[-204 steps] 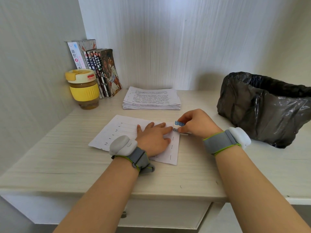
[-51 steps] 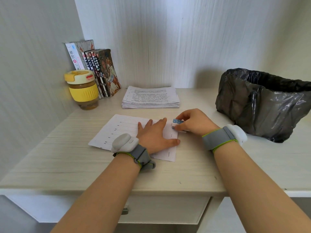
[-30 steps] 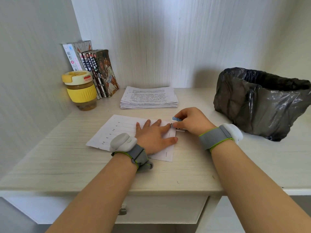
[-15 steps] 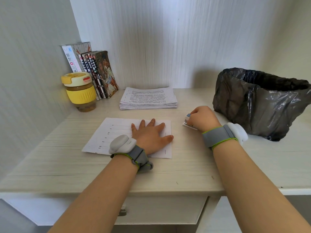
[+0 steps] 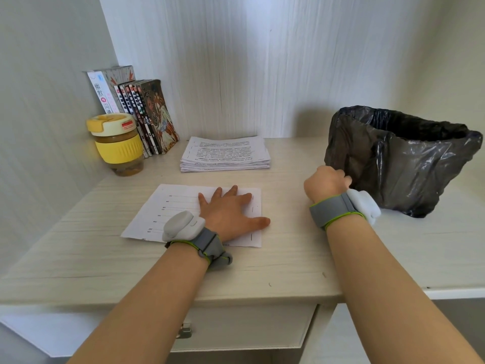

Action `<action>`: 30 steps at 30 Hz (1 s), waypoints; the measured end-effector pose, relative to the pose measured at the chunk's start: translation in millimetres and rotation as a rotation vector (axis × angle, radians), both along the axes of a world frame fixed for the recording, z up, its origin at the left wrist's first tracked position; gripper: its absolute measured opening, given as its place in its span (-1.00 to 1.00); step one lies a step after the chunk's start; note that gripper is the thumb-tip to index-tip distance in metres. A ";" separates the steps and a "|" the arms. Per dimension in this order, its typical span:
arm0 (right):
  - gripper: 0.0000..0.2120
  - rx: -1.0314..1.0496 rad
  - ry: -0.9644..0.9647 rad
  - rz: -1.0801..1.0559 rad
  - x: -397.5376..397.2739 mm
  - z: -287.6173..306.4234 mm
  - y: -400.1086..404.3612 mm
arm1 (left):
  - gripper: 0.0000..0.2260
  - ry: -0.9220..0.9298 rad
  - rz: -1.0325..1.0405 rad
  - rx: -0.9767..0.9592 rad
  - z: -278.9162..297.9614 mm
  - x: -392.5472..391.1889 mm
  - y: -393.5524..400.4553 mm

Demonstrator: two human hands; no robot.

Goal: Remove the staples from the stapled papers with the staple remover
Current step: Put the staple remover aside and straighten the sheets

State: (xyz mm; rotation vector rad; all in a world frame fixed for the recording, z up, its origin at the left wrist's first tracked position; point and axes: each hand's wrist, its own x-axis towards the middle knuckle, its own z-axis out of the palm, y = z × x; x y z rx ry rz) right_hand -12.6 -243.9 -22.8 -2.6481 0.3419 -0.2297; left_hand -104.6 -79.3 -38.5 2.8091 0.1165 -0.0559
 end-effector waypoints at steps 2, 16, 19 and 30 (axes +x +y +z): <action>-0.67 0.064 -0.055 -0.023 -4.3 2.5 3.6 | -0.36 0.001 -0.001 -0.014 0.5 -0.7 -0.3; -0.74 0.240 -0.137 0.616 -29.0 4.9 35.8 | -0.59 -0.211 0.004 -0.227 4.6 -1.9 2.7; -0.78 0.273 -0.114 0.620 -27.0 3.0 34.9 | -0.66 -0.373 0.066 -0.284 4.3 -2.6 2.3; -0.46 0.991 0.240 0.433 -29.8 15.2 28.8 | -0.62 -0.754 0.075 -0.483 9.9 -12.0 -0.9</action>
